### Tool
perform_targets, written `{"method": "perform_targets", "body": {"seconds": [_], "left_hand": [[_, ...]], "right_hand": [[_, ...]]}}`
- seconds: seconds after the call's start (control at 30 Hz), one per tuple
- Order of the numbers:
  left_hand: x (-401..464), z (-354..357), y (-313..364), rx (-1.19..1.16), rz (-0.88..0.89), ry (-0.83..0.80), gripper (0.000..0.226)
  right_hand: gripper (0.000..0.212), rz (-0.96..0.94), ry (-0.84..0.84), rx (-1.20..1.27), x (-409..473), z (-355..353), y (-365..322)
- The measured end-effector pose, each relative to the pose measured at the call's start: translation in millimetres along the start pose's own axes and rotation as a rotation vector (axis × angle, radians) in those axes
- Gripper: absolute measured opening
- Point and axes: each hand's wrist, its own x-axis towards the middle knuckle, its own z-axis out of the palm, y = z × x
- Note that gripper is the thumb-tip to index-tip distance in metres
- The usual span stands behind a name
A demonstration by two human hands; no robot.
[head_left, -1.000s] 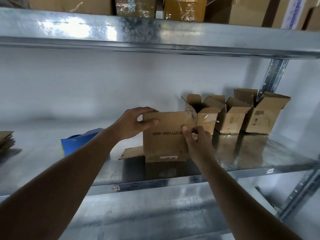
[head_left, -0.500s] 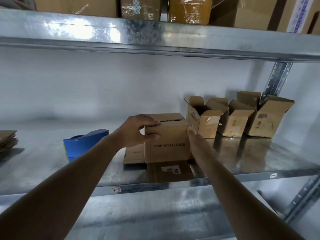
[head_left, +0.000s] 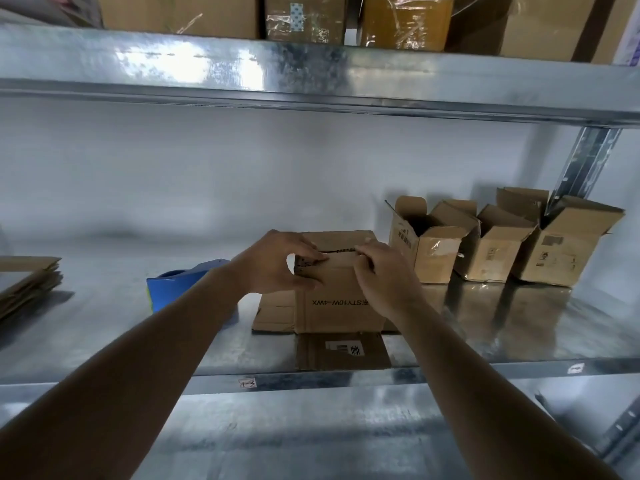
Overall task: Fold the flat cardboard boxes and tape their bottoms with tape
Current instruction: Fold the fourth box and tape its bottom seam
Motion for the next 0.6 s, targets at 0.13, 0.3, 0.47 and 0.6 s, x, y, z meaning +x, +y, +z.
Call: {"method": "perform_targets", "body": {"seconds": [0.13, 0.3, 0.47, 0.6], "left_hand": [[-7, -7, 2, -0.047, -0.052, -0.001, 0.051], [-15, -9, -15, -0.257, -0.262, 0.205, 0.028], [-38, -26, -41, 0.129, -0.451, 0.136, 0.037], [-60, -43, -54, 0.394, -0.729, -0.009, 0.057]], "right_hand": [[0.045, -0.010, -0.045, -0.183, 9, -3, -16], [0.045, 0.010, -0.151, -0.276, 15, 7, -33], [0.044, 0.013, -0.106, -0.336, 18, 14, -43], [0.041, -0.014, -0.148, -0.284, 24, 22, -52]]}}
